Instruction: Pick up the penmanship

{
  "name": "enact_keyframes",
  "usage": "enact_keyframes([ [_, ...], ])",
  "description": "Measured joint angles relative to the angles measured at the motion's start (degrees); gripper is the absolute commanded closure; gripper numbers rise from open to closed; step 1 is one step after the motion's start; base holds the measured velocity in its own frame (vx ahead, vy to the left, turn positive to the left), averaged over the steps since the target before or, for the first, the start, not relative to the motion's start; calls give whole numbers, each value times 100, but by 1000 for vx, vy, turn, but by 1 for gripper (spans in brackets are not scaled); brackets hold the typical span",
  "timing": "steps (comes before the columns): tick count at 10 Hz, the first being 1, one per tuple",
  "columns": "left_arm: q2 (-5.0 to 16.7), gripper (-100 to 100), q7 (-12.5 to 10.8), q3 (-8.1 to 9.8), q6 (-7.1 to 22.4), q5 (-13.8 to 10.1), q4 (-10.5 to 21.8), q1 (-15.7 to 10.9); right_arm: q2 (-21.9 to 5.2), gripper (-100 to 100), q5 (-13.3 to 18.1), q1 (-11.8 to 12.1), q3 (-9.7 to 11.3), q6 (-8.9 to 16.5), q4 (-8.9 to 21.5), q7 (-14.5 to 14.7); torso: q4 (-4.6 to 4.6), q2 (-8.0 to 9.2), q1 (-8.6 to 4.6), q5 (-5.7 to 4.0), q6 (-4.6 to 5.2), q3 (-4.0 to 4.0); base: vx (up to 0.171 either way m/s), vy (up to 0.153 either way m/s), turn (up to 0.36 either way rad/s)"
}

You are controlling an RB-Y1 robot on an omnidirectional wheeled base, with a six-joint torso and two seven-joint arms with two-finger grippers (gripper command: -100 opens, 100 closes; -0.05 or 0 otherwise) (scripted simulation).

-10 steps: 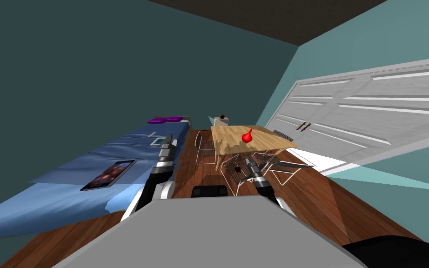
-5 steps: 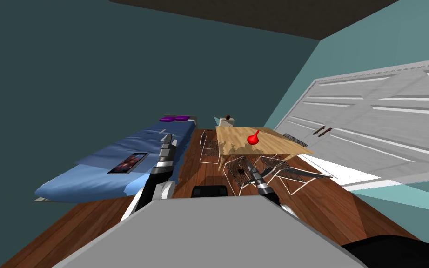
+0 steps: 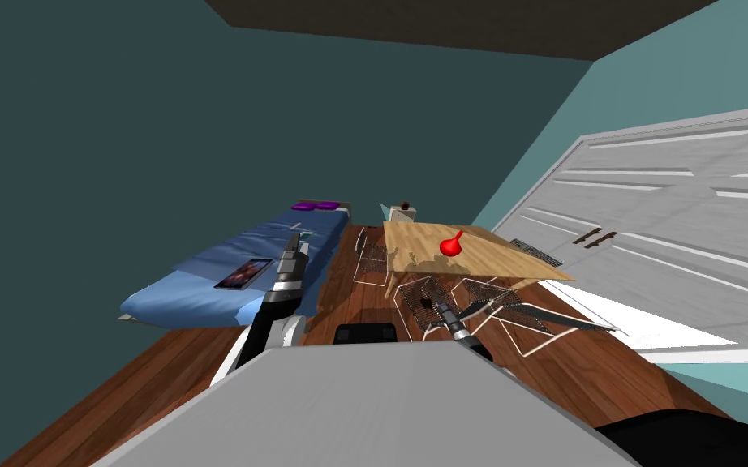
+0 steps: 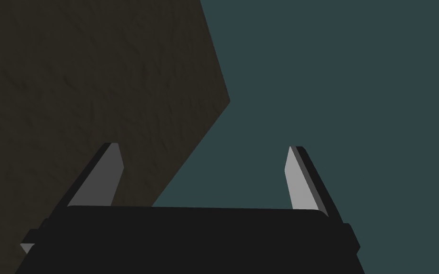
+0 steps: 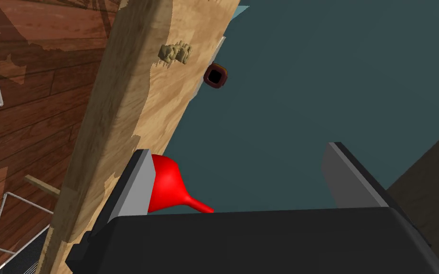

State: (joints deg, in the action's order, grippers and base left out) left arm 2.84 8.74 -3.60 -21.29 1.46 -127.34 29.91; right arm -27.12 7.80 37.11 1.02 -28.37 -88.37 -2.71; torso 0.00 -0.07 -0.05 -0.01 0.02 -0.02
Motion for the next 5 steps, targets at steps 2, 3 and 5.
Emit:
enact_keyframes([
  [2, 0, 0, 0, 0, 0, 0, 0, 0, -179, -100, 15, 69, 45, 53, 245, 14, -1, -3, -1, 0, 1, -2, 15, 24, 191],
  [3, 0, 0, 0, 0, 0, 0, 0, 0, -295, -100, 24, 65, 77, 12, 484, 22, -1, -7, 0, 0, -3, -4, 18, 18, 111],
  [5, 0, 0, 0, 0, 0, 0, 0, 0, -421, -100, 60, 79, 160, 124, 713, 59, -2, -9, 1, 1, -2, -5, 25, 25, 166],
])
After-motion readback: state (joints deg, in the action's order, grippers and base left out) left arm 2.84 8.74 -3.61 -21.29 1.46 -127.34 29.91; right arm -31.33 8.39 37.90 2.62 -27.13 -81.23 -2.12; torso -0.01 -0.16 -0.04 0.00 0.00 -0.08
